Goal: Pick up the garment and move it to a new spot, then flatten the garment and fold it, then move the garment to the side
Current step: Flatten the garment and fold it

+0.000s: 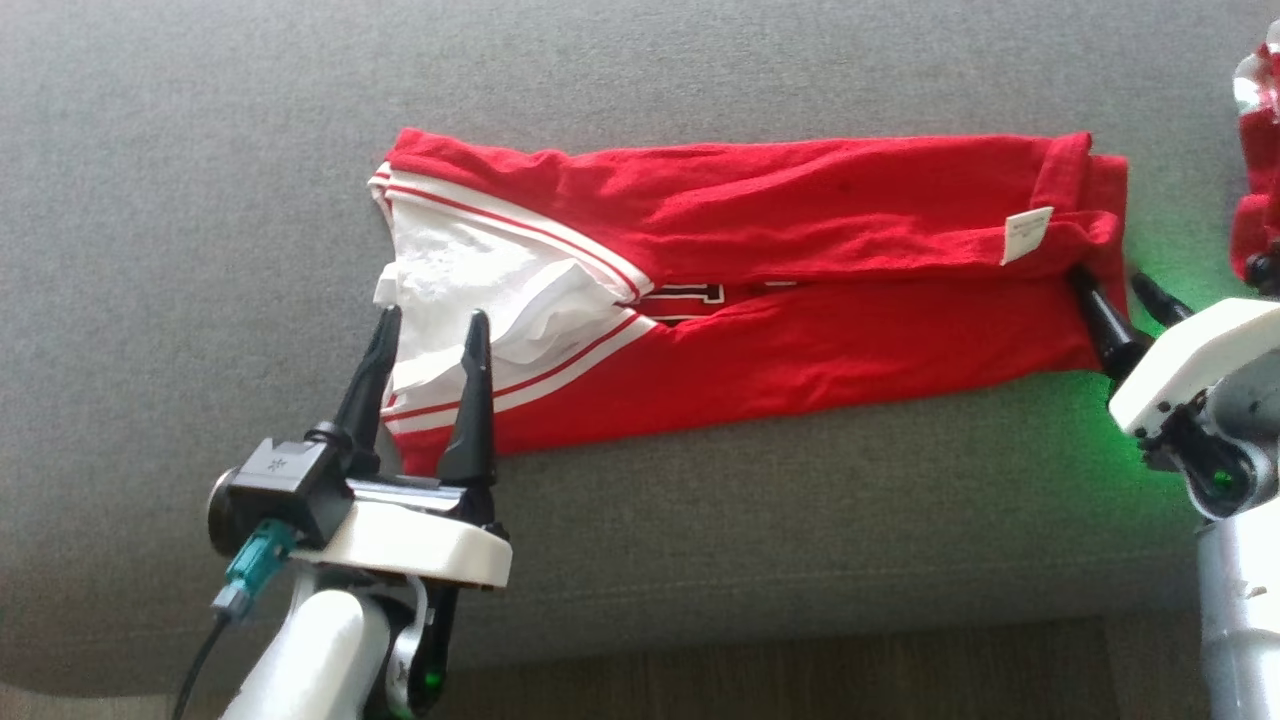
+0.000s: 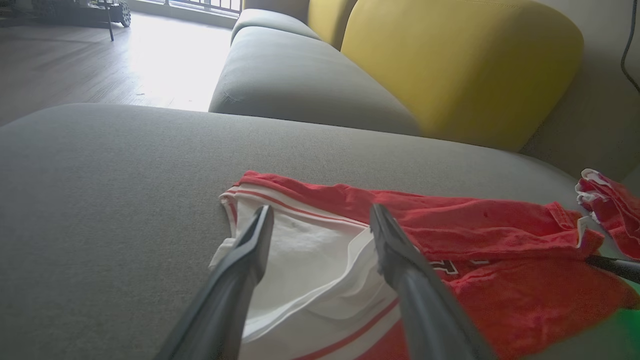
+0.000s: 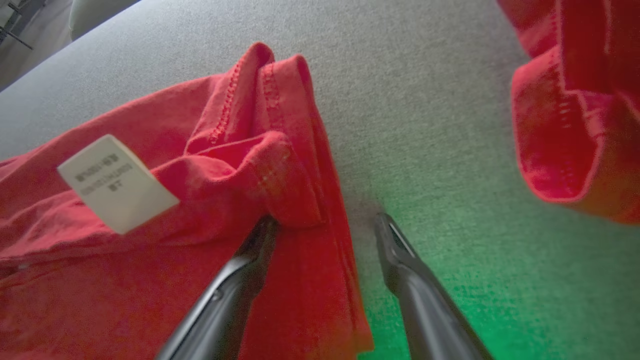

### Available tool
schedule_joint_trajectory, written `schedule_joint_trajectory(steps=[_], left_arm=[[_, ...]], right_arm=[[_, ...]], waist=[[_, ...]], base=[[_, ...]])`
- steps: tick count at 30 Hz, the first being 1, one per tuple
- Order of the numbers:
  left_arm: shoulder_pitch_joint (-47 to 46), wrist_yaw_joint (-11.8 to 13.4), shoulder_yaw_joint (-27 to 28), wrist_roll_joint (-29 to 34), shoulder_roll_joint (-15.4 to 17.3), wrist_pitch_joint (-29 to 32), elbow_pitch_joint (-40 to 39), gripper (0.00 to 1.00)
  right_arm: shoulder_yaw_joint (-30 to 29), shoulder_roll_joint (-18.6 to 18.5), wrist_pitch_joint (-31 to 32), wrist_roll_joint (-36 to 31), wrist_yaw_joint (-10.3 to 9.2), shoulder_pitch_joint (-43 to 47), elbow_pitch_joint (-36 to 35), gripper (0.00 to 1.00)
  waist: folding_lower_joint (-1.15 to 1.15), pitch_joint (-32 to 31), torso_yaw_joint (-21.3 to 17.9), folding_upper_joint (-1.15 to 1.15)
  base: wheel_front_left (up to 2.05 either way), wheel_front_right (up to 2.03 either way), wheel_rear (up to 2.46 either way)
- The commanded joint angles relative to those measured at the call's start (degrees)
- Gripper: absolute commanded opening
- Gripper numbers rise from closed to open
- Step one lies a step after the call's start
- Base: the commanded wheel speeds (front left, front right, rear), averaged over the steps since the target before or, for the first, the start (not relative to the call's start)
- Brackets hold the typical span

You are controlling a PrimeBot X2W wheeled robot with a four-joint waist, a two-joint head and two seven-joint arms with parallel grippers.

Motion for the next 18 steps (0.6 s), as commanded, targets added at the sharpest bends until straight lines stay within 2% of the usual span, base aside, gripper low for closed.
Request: schedule_joint_trajectory(steps=[1, 5, 6, 7, 8, 9, 18], left_arm=[[-0.78, -0.66, 2.48, 0.71, -0.21, -0.3, -1.22, 1.0], [-0.62, -1.78, 3.55, 1.16, -1.29, -0.3, -0.42, 1.0], [-0.57, -2.06, 3.79, 1.28, -1.52, -0.3, -0.23, 1.0], [-0.53, -2.33, 4.03, 1.43, -1.75, -0.3, -0.05, 1.0], [-0.48, -2.59, 4.27, 1.6, -1.95, -0.3, 0.13, 1.0], [-0.43, -2.85, 4.49, 1.78, -2.13, -0.3, 0.3, 1.0], [0.54, -4.62, 6.53, 3.12, -2.85, -0.3, 1.14, 1.0]], right_arm=[[0.66, -0.65, 1.81, -0.59, -0.02, -1.37, -0.3, 1.0], [0.77, 0.29, 4.89, -0.42, -0.02, -1.43, -0.14, 1.0], [0.96, 0.43, 5.4, -0.3, -0.02, -1.35, -0.32, 0.76], [1.18, 0.6, 5.82, -0.02, -0.02, -1.24, -0.58, 0.44], [1.27, 0.79, 6.09, 0.39, -0.02, -1.1, -0.84, 0.19], [1.55, 0.89, 6.42, 0.69, -0.02, -0.88, -1.11, 0.0], [0.66, -0.02, 3.89, 3.8, -0.02, 1.5, -4.6, 0.0]], waist=[[0.0, 0.13, 0.36, 0.0], [0.0, 0.07, 0.57, 0.0], [0.0, 0.0, 0.55, 0.0], [0.0, -0.08, 0.5, 0.0], [0.0, -0.19, 0.42, 0.0], [0.0, -0.31, 0.32, 0.0], [0.0, -1.18, -1.18, 0.0]], base=[[0.0, 0.0, 0.0], [0.0, 0.0, 0.0], [0.0, 0.0, 0.0], [0.0, 0.0, 0.0], [0.0, 0.0, 0.0], [0.0, 0.0, 0.0], [0.0, 0.0, 0.0]])
